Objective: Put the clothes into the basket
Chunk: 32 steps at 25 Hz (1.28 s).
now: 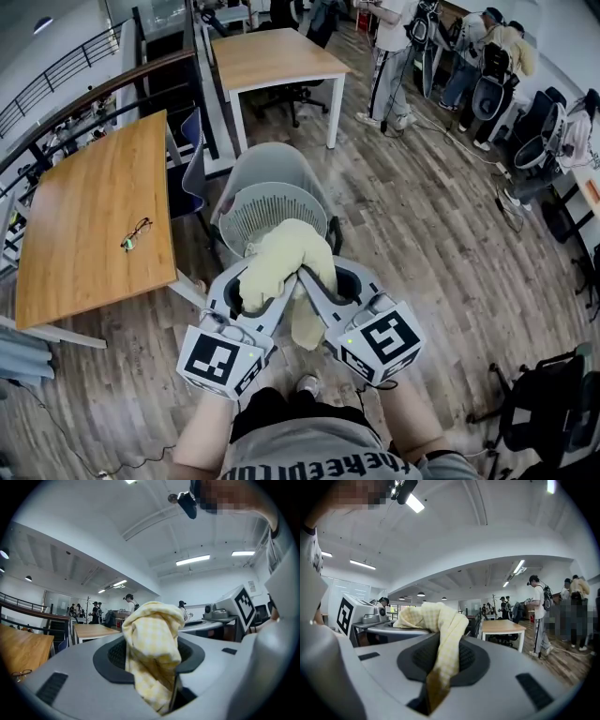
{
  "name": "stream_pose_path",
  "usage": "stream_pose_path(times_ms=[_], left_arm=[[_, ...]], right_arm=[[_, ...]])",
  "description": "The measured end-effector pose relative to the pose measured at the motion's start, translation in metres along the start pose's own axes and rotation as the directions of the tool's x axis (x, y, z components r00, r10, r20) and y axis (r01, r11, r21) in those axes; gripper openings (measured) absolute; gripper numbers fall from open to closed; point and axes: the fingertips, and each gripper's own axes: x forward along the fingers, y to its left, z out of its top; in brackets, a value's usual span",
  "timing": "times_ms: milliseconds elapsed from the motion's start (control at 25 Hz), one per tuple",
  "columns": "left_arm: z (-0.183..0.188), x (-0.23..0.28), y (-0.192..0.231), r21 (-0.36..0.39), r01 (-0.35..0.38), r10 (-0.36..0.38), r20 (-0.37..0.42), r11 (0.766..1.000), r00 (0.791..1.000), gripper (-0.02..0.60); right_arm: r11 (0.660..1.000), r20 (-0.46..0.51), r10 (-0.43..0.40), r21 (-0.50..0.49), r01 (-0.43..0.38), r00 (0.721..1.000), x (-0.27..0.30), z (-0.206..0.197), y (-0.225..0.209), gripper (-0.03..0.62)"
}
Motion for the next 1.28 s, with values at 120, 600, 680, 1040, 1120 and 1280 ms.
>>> stream_pose_path(times_ms=[120, 600, 680, 1040, 1120, 1280], left_arm=[[0.001, 0.000, 0.000, 0.008, -0.013, 0.013, -0.007, 1.000, 1.000, 0.196], [0.002, 0.017, 0.028, -0.004, 0.013, -0.013, 0.001, 1.000, 1.000, 0.196], [0.003, 0.022, 0.035, -0.003, 0.018, -0.018, 0.005, 1.000, 1.000, 0.195], [0.013, 0.048, 0.082, 0.010, 0.039, -0.039, 0.016, 0.999, 0.999, 0.196], [0.014, 0.052, 0.093, 0.012, 0.046, -0.046, 0.017, 0.999, 0.999, 0.196], [0.013, 0.061, 0.115, 0.009, 0.059, -0.059, 0.019, 0.998, 0.998, 0.195]], right_arm=[[1.000, 0.006, 0.011, 0.010, -0.011, 1.000, 0.001, 0.001, -0.001, 0.060], [1.000, -0.003, -0.020, 0.008, 0.020, 1.000, 0.029, 0.004, -0.014, 0.060], [1.000, -0.001, -0.026, 0.003, 0.026, 1.000, 0.036, 0.006, -0.019, 0.060], [0.999, 0.017, -0.052, -0.007, 0.052, 0.999, 0.084, 0.020, -0.039, 0.060], [0.998, 0.019, -0.060, -0.008, 0.060, 0.998, 0.095, 0.022, -0.042, 0.058], [0.997, 0.016, -0.076, -0.004, 0.076, 0.997, 0.116, 0.022, -0.049, 0.060]])
